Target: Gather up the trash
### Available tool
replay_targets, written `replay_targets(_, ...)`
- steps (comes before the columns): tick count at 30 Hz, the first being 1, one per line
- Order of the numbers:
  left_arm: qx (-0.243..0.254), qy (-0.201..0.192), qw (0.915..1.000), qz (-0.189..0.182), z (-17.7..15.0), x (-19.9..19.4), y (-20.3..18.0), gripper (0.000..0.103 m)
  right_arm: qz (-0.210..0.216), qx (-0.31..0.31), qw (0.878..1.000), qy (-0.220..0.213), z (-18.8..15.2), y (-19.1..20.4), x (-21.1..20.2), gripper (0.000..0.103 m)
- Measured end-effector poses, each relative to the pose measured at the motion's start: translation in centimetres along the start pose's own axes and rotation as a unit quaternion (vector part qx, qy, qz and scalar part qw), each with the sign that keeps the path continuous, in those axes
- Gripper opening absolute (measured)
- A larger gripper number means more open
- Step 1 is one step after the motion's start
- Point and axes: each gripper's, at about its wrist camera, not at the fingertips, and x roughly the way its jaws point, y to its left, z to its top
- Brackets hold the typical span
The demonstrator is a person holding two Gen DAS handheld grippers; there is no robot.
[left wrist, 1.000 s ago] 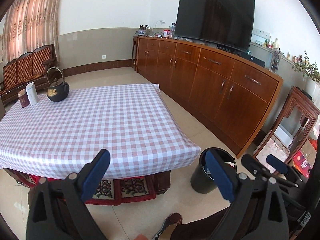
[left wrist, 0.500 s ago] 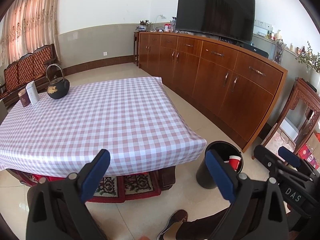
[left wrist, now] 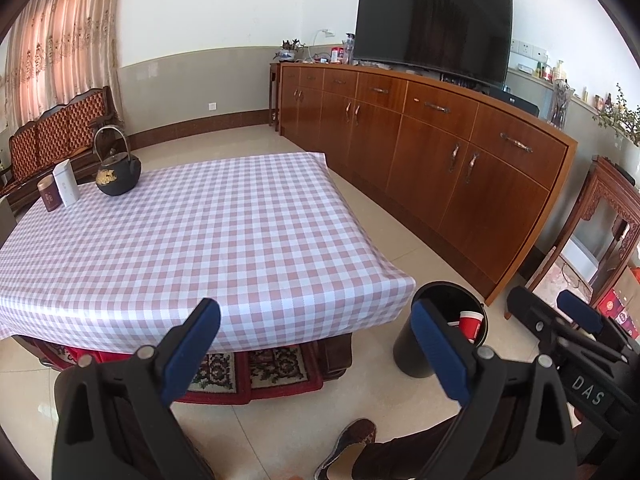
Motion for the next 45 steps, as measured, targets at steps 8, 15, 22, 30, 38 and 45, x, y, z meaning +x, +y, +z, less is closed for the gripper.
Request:
replay_targets(8,0.000,0.002,1.0000,0.001,-0.04,0.05,-0.03,0.097,0.001,0.002,1.000,0.000,-0.01,-0.16,-0.12,0.088)
replay_targets(15,0.000,0.003,1.0000,0.002,-0.10,0.12,0.00,0.097,0.003,0.001,1.000,0.000,-0.03,-0.02,-0.03,0.088)
replay_targets(22,0.001,0.004,1.0000,0.002,-0.11,0.15,0.14,0.097,0.002,0.002,1.000,-0.001,-0.01,-0.02,0.05,0.088)
replay_targets(30,0.001,0.005,1.0000,0.002,-0.11,0.17,0.10,0.097,0.002,0.002,1.000,-0.004,0.07,0.04,-0.03,0.088)
replay_targets(38,0.002,0.008,1.0000,0.001,-0.06,0.36,0.25,0.097,0.002,0.005,1.000,-0.004,0.11,-0.13,0.00,0.088)
replay_targets(45,0.002,0.013,0.9999,0.000,-0.07,0.64,0.33,0.097,0.003,0.005,1.000,-0.004,0.17,-0.17,-0.02,0.088)
